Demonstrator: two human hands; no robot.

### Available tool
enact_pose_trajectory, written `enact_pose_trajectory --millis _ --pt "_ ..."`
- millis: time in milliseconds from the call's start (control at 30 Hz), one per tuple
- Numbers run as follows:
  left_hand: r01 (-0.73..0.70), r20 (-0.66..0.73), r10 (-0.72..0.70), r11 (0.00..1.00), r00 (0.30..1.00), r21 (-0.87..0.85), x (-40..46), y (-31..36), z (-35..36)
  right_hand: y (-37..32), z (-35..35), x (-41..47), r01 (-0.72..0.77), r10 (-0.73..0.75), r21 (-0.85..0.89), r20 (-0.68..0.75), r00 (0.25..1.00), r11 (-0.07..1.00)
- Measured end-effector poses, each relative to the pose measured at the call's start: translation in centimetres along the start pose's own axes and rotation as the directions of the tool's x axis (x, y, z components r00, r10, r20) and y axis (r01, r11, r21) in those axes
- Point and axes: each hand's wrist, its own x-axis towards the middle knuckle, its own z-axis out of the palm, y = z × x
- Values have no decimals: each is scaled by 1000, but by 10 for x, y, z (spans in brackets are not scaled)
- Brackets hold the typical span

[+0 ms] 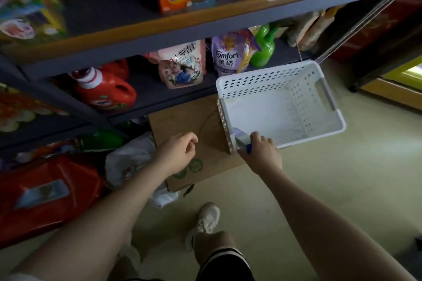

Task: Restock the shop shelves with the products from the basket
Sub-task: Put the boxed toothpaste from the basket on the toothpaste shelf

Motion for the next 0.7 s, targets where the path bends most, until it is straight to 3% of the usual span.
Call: enact_pose_trajectory --millis 67,133,233,300,367,433,500,600,700 --pt "39 43 -42 997 998 68 -2 -9 1 1 -2 6 6 -5 30 -26 1000 1000" --pt "54 90 -73 979 993 197 -11 -17 -5 0 -13 5 -74 79 168 -24 997 983" --pt "51 97 -92 933 991 356 -27 -22 -27 -4 -47 -7 -210 269 499 -49 962 841" --pt "55 51 -80 923 995 381 -39 -21 -48 -11 -70 -19 -166 308 619 -128 943 768" --pt "72 -42 -61 931 997 357 -53 -21 -73 -24 -92 -33 -32 266 667 -253 930 745" --pt "86 -156 -45 960 987 266 -73 -23 -99 -46 -109 -44 65 206 713 -288 935 698" --pt "77 -241 -40 987 970 144 -96 -31 -122 -78 -122 -56 76 130 757 -209 969 648" --pt "73 -315 -38 993 948 98 -129 -60 -151 -133 -121 -72 68 -13 873 -71 997 483" --pt "85 -351 -41 990 935 112 -165 -106 -177 -195 -108 -106 142 -165 914 -84 983 380"
